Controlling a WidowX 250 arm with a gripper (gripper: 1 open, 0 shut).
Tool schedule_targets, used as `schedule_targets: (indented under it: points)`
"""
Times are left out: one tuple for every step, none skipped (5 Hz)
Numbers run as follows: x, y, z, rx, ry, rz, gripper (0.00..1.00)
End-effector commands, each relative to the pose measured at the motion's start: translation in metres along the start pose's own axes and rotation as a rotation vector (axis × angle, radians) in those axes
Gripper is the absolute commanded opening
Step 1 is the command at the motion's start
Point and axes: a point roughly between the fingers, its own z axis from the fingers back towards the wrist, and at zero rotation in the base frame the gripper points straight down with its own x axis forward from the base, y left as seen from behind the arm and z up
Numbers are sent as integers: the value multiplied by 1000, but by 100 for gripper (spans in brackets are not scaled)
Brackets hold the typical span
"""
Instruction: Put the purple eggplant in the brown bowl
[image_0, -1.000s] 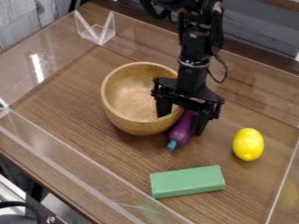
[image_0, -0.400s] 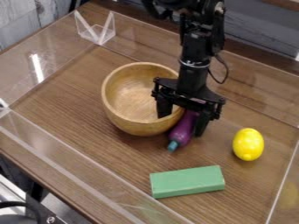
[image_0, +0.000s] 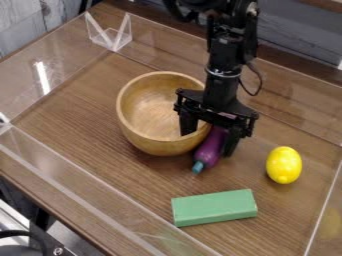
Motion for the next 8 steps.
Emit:
schedule_targets:
  points:
    - [-11, -15, -14, 7, 55, -30, 100]
    - [-11, -16, -14, 6, 58, -27, 100]
    - [-11, -17, -14, 6, 60, -24, 100]
    - [-11, -17, -14, 5, 63, -21, 100]
    - [-11, -18, -14, 5, 65, -18, 100]
    - [-11, -18, -14, 4, 68, -15, 100]
    - [-11, -19, -14, 3, 70, -12, 100]
    - [-11, -20, -14, 3, 71, -9, 100]
